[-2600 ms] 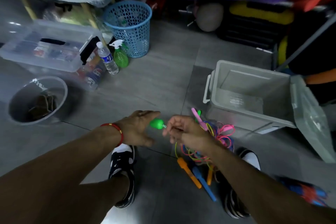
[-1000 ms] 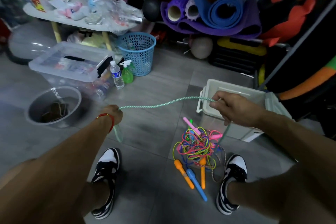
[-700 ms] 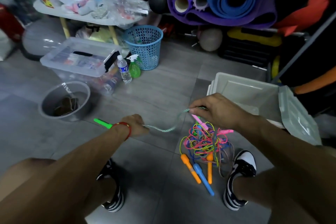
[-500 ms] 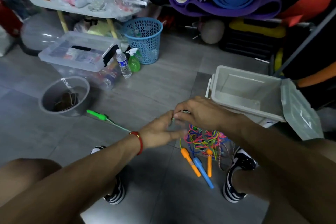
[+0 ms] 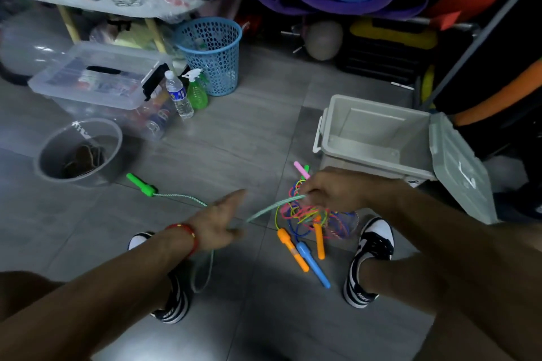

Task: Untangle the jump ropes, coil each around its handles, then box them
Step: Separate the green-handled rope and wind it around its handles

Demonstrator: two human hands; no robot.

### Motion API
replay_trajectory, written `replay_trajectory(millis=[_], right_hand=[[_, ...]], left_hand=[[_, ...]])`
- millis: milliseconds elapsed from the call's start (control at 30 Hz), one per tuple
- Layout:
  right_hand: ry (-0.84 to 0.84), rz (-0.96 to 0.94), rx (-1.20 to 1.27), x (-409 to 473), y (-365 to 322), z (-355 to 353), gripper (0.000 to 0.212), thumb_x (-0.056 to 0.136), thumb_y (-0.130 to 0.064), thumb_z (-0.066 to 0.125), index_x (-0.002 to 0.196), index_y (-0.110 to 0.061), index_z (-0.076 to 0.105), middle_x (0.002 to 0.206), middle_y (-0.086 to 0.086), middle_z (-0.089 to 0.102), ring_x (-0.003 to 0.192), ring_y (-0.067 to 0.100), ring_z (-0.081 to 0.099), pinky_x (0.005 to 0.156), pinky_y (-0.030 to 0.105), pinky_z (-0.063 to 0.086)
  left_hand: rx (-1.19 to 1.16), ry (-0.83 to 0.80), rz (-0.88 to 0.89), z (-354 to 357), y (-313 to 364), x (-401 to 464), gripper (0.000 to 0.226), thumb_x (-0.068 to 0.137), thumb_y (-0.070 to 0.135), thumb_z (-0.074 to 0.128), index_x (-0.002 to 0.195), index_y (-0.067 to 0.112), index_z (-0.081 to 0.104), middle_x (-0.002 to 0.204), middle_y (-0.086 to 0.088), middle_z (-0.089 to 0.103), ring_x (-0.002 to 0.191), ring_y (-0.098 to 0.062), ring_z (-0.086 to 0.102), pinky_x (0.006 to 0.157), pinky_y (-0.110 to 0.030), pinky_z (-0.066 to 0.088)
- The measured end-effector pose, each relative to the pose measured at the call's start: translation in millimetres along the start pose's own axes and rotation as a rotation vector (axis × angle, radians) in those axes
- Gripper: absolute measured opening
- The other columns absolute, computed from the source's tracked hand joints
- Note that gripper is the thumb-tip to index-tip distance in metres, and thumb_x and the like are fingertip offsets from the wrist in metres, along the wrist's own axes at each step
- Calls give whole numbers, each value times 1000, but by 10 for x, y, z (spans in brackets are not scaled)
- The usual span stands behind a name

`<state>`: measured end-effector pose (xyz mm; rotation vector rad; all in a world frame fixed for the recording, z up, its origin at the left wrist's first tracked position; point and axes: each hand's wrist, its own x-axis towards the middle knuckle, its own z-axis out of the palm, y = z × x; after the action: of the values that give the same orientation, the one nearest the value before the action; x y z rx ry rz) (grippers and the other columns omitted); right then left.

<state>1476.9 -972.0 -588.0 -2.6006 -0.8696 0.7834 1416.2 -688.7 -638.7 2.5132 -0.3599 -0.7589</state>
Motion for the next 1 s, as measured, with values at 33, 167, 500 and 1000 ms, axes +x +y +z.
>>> replay_trajectory(millis=[33,167,500,1000], right_hand=[[38,-41,-7,27,-120,-8,21,99,-28,57,81,-22,66,67,-3,60,62,5,54,68,10,34],[171,-76,42,21,-245,-5,17,94,-37,62,80,-29,62,69,-7,63,68,8,56,70,27,47],[-15,239,58,-152,652,488,20,99,-12,56,80,-10,60,81,10,62,77,21,54,82,39,50],[347,-70,151,-200,-194,-169,30,91,-48,68,80,-19,66,62,1,56,58,9,51,60,30,43]], left_hand=[[-106,23,100,-28,218,-24,86,92,33,69,159,20,16,158,6,33,144,-6,32,114,-11,20],[-91,135,265,-301,635,23,19,100,33,58,117,28,65,76,21,71,74,8,60,81,-21,47],[-214,115,342,-1143,285,-150,34,105,17,48,74,16,61,66,6,63,66,-7,57,75,-23,45],[37,141,409,-544,860,90,23,103,31,53,83,23,62,62,14,58,66,-2,56,66,-16,37]])
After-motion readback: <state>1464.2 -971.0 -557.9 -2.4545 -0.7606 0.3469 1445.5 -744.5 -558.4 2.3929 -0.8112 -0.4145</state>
